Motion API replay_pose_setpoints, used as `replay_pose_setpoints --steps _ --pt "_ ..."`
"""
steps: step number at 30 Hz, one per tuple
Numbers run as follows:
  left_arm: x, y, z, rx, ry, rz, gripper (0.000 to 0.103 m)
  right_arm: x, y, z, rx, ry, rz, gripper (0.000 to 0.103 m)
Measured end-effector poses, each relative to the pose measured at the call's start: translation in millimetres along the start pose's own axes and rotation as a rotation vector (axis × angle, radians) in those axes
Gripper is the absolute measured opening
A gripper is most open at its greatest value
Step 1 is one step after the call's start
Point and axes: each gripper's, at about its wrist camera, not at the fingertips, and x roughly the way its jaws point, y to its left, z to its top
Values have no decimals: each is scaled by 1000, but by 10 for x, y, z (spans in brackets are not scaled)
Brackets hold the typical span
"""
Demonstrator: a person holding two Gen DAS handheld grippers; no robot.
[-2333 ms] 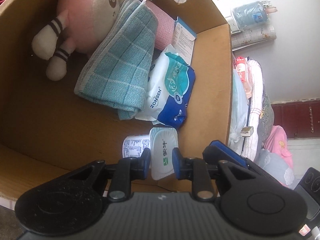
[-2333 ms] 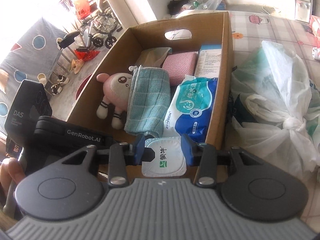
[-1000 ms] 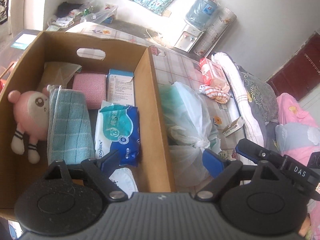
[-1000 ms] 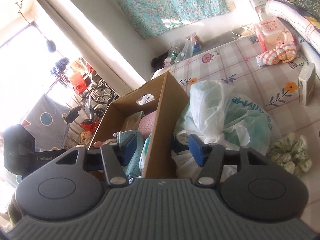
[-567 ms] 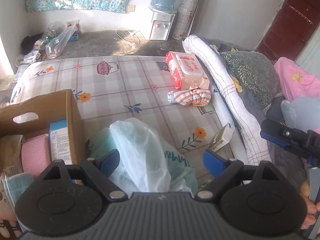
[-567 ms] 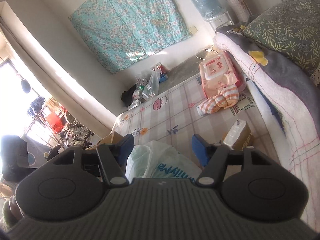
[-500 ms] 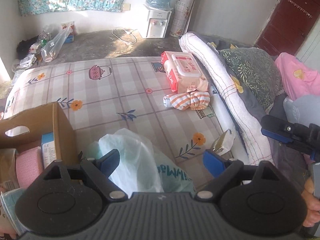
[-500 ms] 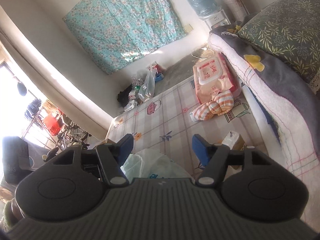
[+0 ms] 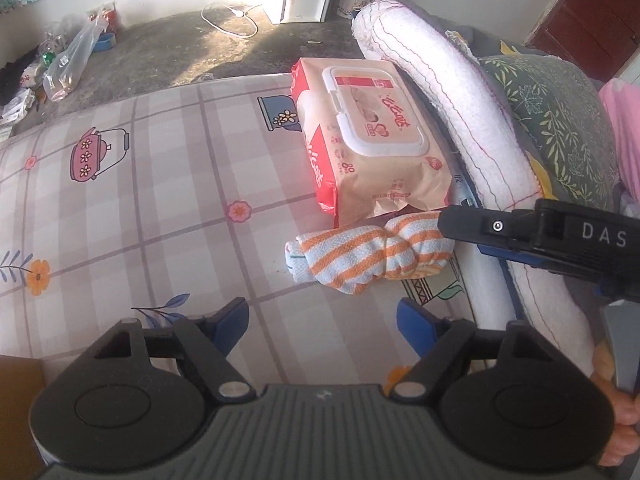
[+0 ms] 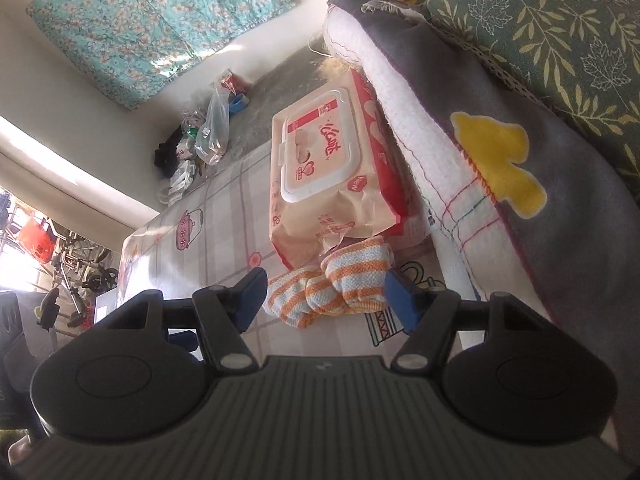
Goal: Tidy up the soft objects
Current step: 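Grasp the striped cloth bundle with the left gripper while the right gripper grasps it too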
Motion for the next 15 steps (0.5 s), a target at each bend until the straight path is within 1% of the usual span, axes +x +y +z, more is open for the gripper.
replay_pose_setpoints --steps 2,4,5,6,8,10,13,15 --pt "183 15 91 -25 26 -20 79 189 -66 98 12 9 -2 65" --pt "322 41 147 -43 49 -34 73 346 -129 170 23 18 1 63" --pt "382 50 160 -51 58 -40 72 406 -148 193 26 22 2 63" --pt "425 61 167 -59 65 -45 69 474 -162 212 28 26 7 62" --pt "511 81 179 -78 87 -64 68 564 -145 219 22 32 16 61" --pt "553 88 170 -88 94 -81 63 597 -87 166 5 29 6 61" --pt "542 62 155 -80 83 -72 61 668 -29 143 -18 26 -2 60" --pt "528 57 137 -79 80 -70 59 687 -8 132 -21 21 -6 54"
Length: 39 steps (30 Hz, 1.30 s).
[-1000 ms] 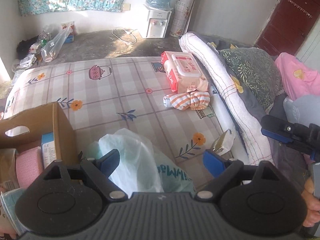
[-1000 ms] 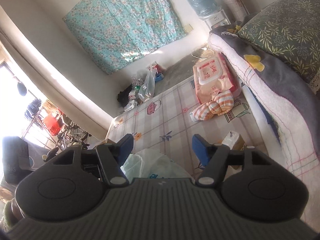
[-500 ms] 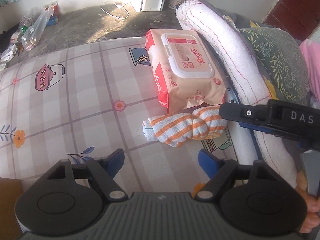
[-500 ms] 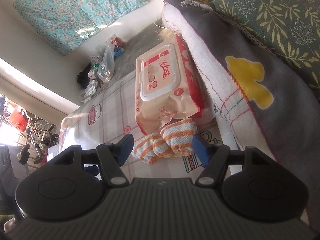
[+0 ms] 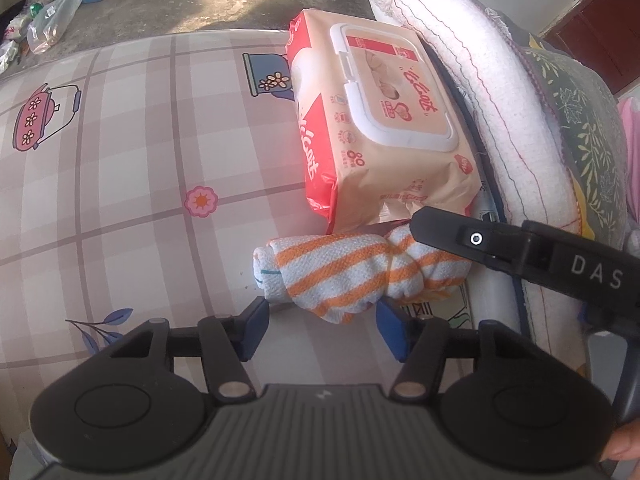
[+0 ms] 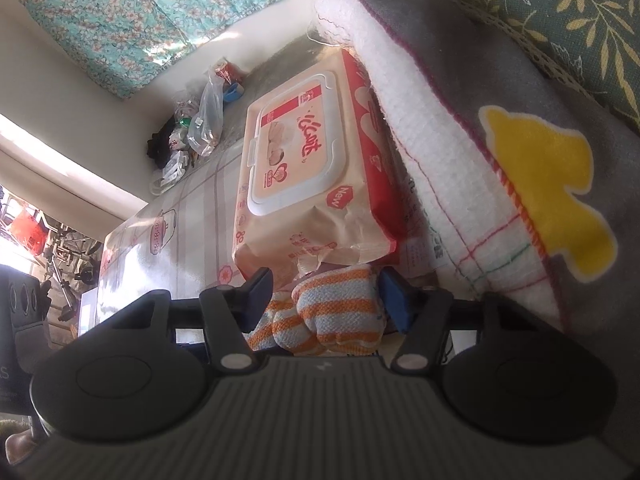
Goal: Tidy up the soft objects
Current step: 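Grasp the striped cloth bundle with the left gripper while the right gripper grasps it too, then lift the striped bundle with both grippers and carry it over the box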
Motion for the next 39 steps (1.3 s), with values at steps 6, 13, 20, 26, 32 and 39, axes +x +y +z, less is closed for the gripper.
replay_pose_setpoints --steps 6,13,20,26,32,39 --pt "-203 -99 -99 16 -1 4 54 -186 83 -73 9 -24 14 49" --pt "-863 -197 -349 49 -77 -18 54 -777 419 -253 -20 -108 37 49" --pt "-1678 -182 -787 34 -160 -56 54 -1636 732 -661 -72 -195 96 49" --pt "-2331 -10 -1365 -4 -245 -60 54 -2274 1200 -1142 -172 -233 141 50" --pt "-2872 387 -2052 -92 -309 -63 54 -2687 1752 -1725 -253 -226 208 51" --pt "-3361 1130 -2820 -259 -366 -31 55 -2815 2595 -2413 -374 -157 320 51"
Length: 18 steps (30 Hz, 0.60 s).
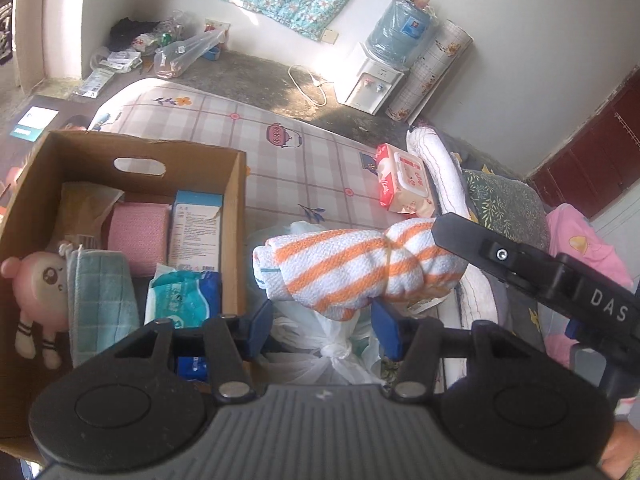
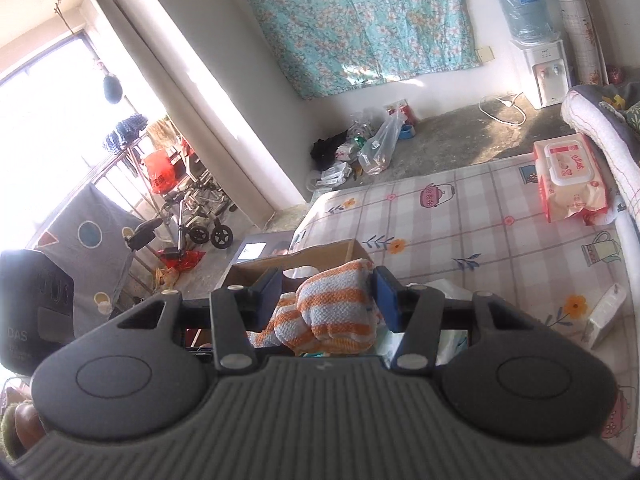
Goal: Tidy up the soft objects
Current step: 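Lift the striped bundle with both grippers and carry it over the box, then lower the striped bundle into the box and open both grippers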
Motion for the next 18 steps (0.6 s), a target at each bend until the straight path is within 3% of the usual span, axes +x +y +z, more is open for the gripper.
replay_pose_setpoints --steps 9,13,18 --pt "-374 1232 -492 -242 -8 88 55 770 1259 -510 -112 211 141 51" --pt "-372 1652 -759 -327 29 109 55 1154 1609 -745 -140 309 172 52" --pt "-215 1926 -935 -391 96 111 56 1710 1767 -949 -137 430 180 52"
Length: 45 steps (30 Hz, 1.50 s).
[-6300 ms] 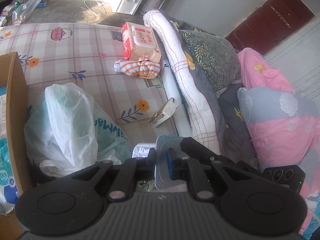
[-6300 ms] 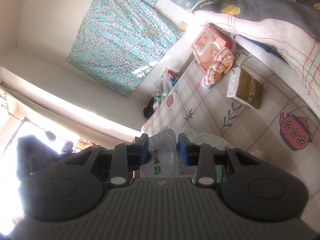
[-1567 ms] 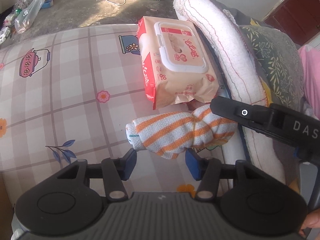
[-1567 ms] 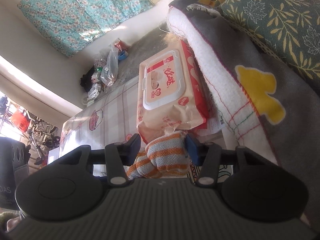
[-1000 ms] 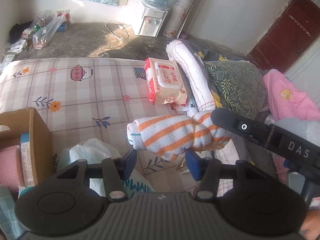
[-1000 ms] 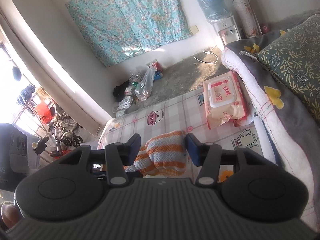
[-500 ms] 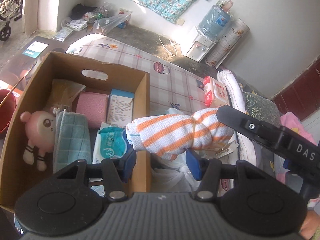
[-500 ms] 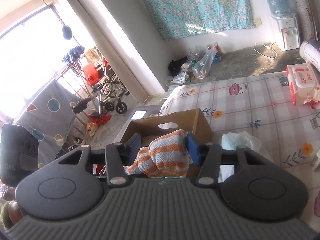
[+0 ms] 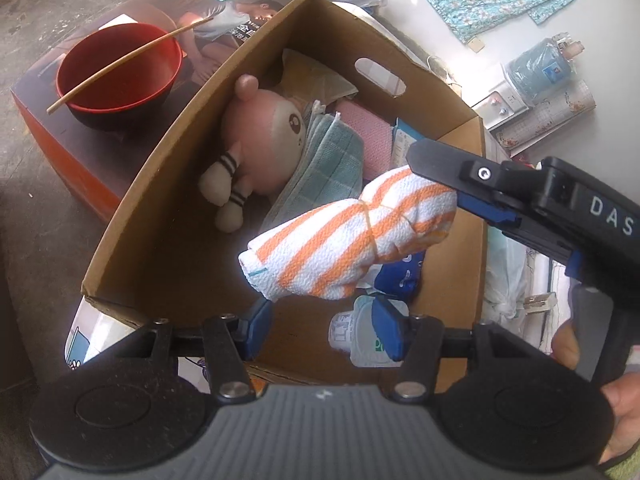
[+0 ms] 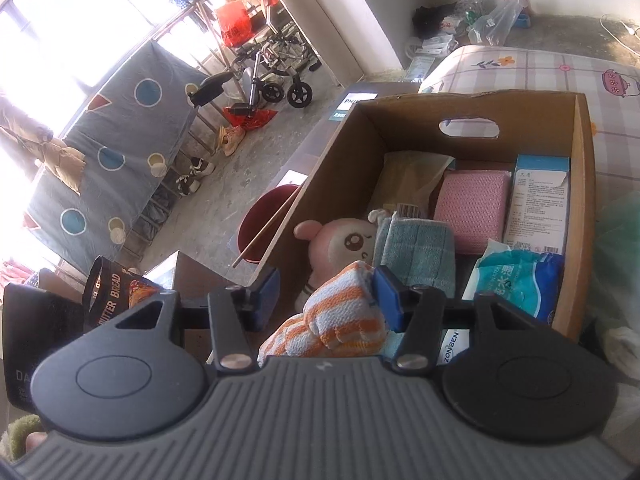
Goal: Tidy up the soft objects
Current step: 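Lower the striped bundle into the box and open both grippers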
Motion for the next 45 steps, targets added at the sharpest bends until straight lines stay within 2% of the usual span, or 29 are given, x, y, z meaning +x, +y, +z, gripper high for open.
replay_pose_setpoints --steps 5,9,16,21,23,30,35,41,45 --pt "185 143 -20 -28 62 5 62 569 -214 91 61 95 4 52" --pt "171 154 -11 -17 68 -12 69 932 -393 106 116 143 15 52" --pt "128 208 16 -21 66 -25 70 1226 -614 112 240 194 79 52" --pt "76 191 8 -13 52 -48 74 1339 -625 123 293 202 99 53" --pt "22 169 16 -6 29 -62 76 1376 -653 146 323 204 131 53" --pt "-144 127 58 14 -54 -75 79 1317 -662 143 333 186 141 53" --pt "-205 146 60 35 -91 -84 80 1137 -669 148 284 167 88 53" --pt "-293 236 54 41 -141 -80 80 1167 -671 40 214 220 -10 53" --pt "-359 302 43 40 -159 -78 80 1255 -720 -27 246 273 15 53"
